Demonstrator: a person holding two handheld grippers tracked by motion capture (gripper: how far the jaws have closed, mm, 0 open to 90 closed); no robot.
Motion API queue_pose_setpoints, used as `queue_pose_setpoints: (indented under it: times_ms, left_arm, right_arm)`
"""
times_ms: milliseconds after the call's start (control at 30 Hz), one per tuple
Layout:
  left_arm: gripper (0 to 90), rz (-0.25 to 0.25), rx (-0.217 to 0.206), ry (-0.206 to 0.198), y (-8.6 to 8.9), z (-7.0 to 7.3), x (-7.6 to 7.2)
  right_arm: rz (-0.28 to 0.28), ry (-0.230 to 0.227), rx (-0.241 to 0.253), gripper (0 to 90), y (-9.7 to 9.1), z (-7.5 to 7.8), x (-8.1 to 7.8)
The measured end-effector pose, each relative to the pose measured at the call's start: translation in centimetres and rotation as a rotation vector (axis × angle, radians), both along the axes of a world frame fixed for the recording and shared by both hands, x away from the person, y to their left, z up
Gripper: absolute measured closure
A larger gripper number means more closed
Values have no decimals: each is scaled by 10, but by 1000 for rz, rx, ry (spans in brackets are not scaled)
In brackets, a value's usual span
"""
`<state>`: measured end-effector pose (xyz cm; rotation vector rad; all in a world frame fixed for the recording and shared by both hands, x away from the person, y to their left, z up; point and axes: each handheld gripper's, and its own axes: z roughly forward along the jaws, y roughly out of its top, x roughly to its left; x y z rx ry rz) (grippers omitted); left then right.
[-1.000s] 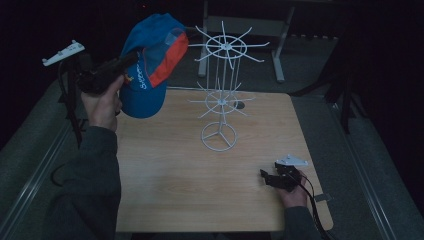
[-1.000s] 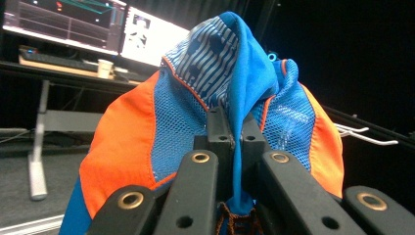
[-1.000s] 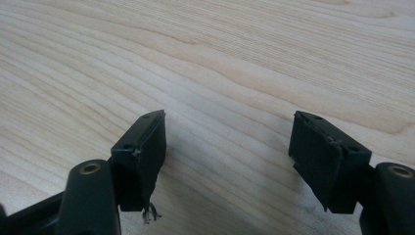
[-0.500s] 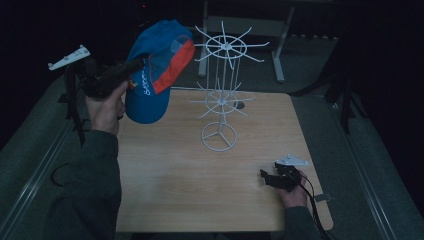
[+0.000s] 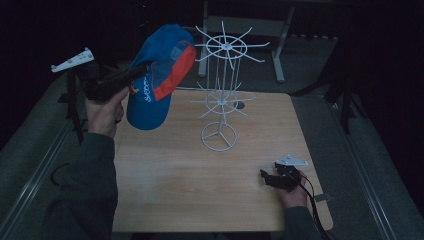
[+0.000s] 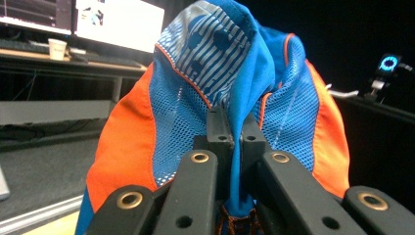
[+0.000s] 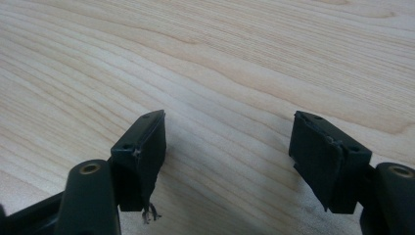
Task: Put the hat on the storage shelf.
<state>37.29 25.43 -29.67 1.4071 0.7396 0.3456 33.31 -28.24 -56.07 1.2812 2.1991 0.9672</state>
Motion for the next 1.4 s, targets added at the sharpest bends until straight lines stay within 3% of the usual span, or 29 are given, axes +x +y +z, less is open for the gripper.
queue_pose_setpoints:
  times_ms: [267, 300, 567, 833, 1167, 1400]
  left_arm:
    - [883, -14, 34, 18, -2, -5, 3]
    - [881, -21, 64, 26, -4, -7, 5]
    - [868, -33, 81, 58, 0, -23, 11]
    - [840, -50, 132, 68, -6, -25, 12]
    - [752, -63, 195, 101, -20, -30, 18]
    - [607, -55, 184, 113, -21, -29, 19]
  right_arm:
    - [0, 0, 0, 297, 0, 0, 0]
    - [0, 0, 0, 297, 0, 0, 0]
    - [0, 0, 0, 296, 0, 0, 0]
    - [0, -1, 0, 296, 0, 0, 0]
    - [0, -1, 0, 296, 0, 0, -1]
    - [0, -1, 0, 296, 0, 0, -1]
